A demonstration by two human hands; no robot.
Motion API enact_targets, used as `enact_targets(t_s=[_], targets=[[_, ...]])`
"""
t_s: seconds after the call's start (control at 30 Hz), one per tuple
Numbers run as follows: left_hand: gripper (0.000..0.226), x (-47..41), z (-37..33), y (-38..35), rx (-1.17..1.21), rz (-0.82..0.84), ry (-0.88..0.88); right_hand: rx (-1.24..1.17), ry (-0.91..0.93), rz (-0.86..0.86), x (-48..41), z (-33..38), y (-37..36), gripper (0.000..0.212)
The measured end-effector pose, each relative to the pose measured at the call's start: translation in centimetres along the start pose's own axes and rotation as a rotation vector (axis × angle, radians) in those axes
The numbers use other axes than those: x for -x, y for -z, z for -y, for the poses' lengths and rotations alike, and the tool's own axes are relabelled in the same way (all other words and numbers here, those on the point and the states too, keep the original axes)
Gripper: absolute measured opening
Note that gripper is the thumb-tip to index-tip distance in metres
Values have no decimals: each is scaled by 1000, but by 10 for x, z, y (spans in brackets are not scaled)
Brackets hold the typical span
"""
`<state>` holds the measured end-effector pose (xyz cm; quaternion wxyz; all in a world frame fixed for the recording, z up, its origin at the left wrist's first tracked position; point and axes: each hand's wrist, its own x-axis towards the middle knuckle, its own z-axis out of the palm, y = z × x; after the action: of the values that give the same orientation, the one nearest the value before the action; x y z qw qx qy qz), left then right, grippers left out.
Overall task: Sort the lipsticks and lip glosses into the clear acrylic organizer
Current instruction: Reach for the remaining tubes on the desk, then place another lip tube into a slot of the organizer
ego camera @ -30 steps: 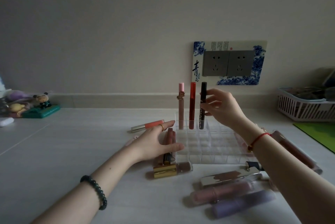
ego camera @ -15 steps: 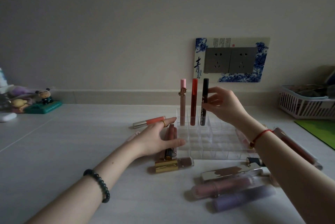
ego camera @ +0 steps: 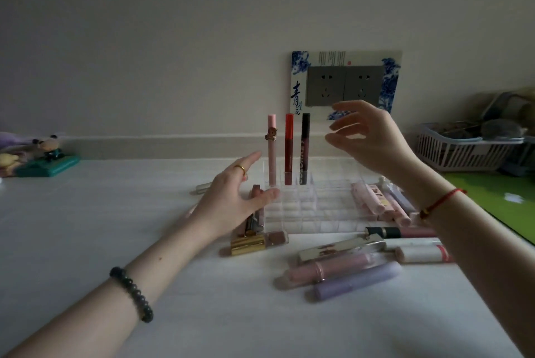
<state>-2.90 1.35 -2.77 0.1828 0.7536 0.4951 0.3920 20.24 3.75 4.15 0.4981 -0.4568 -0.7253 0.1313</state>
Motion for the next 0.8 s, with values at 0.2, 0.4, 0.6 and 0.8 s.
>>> enact_targets(t_s=[0.2,0.4,0.6,0.8], targets=[[57,42,-34,-8,-80,27,-202,141,87,260,64,12,22,33],[42,64,-36,-21,-266,201,-341,218,107,414,119,-1,21,31],[36,66,-34,-25,-340,248,-361,272,211,516,131,-11,16,32],[26,67,-33,-26,-309,228,-370,282,245,518,132,-12,12,31]])
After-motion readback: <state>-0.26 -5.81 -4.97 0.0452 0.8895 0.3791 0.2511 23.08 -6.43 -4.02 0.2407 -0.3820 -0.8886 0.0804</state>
